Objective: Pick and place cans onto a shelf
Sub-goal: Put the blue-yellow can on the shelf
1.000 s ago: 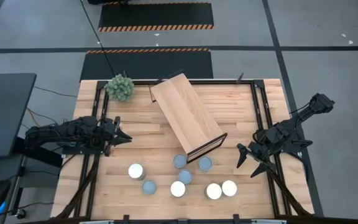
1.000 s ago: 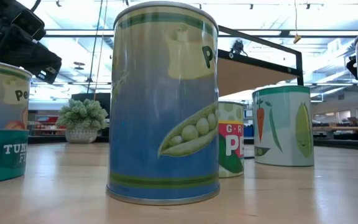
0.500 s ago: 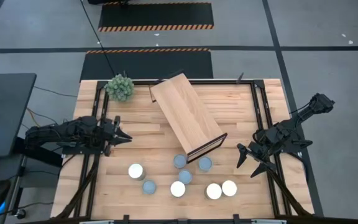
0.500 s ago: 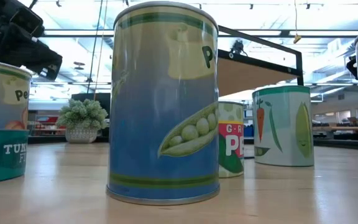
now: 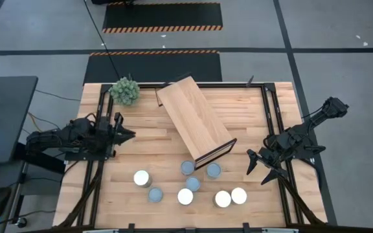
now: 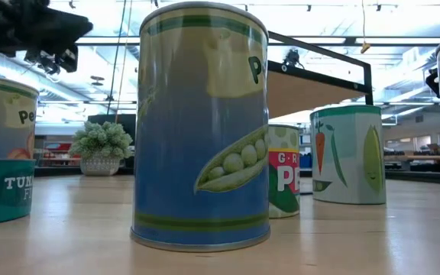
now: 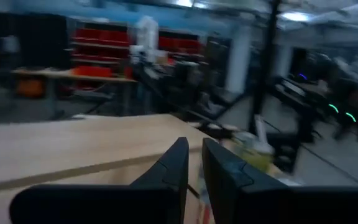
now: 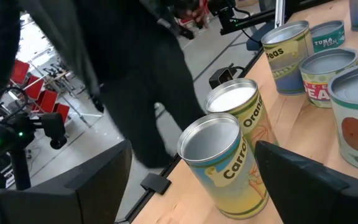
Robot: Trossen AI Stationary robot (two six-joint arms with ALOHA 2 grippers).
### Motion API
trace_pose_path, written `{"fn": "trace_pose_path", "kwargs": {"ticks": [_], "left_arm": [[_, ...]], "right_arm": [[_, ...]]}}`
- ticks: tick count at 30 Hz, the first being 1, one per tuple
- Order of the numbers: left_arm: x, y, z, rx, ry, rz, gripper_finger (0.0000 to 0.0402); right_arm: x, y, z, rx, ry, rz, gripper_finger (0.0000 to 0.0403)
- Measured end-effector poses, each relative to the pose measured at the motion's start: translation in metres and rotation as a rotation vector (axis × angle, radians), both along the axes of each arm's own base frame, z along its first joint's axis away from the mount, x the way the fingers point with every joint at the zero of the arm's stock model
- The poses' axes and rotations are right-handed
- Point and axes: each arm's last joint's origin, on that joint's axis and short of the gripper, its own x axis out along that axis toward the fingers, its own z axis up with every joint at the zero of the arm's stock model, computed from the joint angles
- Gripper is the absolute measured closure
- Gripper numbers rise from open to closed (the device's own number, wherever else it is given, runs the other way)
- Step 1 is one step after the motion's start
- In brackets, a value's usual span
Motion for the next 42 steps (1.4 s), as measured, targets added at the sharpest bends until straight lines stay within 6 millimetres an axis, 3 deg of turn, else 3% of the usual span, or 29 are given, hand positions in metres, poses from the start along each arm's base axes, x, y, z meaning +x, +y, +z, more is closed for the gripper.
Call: {"fn": "trace_pose_path", "kwargs": {"ticks": [8, 13, 20, 24, 28, 30, 37, 42], "left_arm": [[-0.002, 0.001, 0.008, -0.352, -0.098, -0.020, 0.0349], [-0.004, 0.001, 0.017, -0.502, -0.191, -0.071, 0.0349], [-0.015, 0.002, 0.040, -0.392, -0.456, -0.071, 0.0349], [-0.023, 0.002, 0.049, -0.340, -0.583, -0.053, 0.0349], [-0.028, 0.002, 0.055, -0.311, -0.660, -0.048, 0.0349], [-0.029, 0.003, 0.056, -0.311, -0.684, -0.040, 0.0349], [-0.031, 0.009, 0.056, -0.419, -0.724, 0.173, 0.0349], [-0.033, 0.013, 0.055, -0.485, -0.744, 0.306, 0.0349]], "right_arm": [[0.000, -0.001, -0.001, -0.060, -0.044, -0.012, 0.0055], [0.004, -0.003, 0.006, -0.082, -0.160, -0.123, 0.0055], [0.004, -0.005, 0.033, 0.199, -0.269, -0.212, 0.0055], [-0.004, -0.010, 0.059, 0.413, -0.474, -0.215, 0.0055], [-0.017, -0.024, 0.083, 0.523, -0.776, -0.431, 0.0055], [-0.021, -0.031, 0.088, 0.558, -0.842, -0.598, 0.0055], [-0.027, -0.048, 0.099, 0.585, -0.805, -1.107, 0.0055], [-0.034, -0.057, 0.116, 0.663, -0.736, -1.328, 0.0055]]}}
